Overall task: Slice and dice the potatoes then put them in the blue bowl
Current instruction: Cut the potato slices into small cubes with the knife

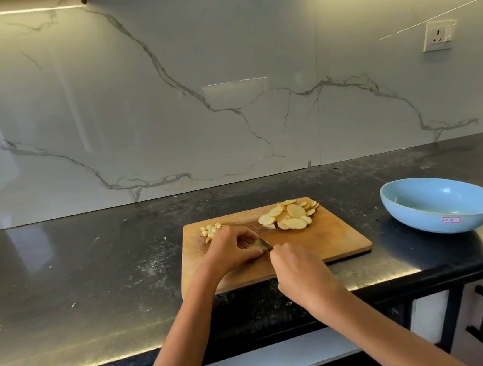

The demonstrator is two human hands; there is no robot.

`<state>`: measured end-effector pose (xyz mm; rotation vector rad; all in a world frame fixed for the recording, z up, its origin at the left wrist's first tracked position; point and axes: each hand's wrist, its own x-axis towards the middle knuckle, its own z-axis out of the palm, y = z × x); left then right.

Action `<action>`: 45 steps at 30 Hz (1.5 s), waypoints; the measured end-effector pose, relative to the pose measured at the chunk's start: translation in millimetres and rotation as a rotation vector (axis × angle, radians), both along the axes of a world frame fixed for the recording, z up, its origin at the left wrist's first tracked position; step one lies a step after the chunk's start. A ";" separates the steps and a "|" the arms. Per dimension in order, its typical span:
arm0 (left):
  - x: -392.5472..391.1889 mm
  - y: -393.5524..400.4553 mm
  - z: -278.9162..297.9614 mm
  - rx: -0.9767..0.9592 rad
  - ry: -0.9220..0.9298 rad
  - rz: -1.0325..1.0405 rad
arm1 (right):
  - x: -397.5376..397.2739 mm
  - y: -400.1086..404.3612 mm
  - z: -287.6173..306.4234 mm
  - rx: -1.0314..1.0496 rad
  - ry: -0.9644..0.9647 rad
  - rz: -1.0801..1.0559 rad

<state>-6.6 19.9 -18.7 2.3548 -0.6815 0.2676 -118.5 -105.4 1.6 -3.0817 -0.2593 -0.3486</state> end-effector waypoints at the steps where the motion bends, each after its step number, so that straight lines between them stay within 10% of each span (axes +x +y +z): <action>1: -1.2 0.2 0.0 -0.004 0.000 -0.003 | -0.9 0.7 -2.2 0.000 -0.015 0.007; 45: -7.4 4.0 -6.0 -0.083 -0.061 0.055 | 1.8 8.5 5.7 0.070 0.008 -0.046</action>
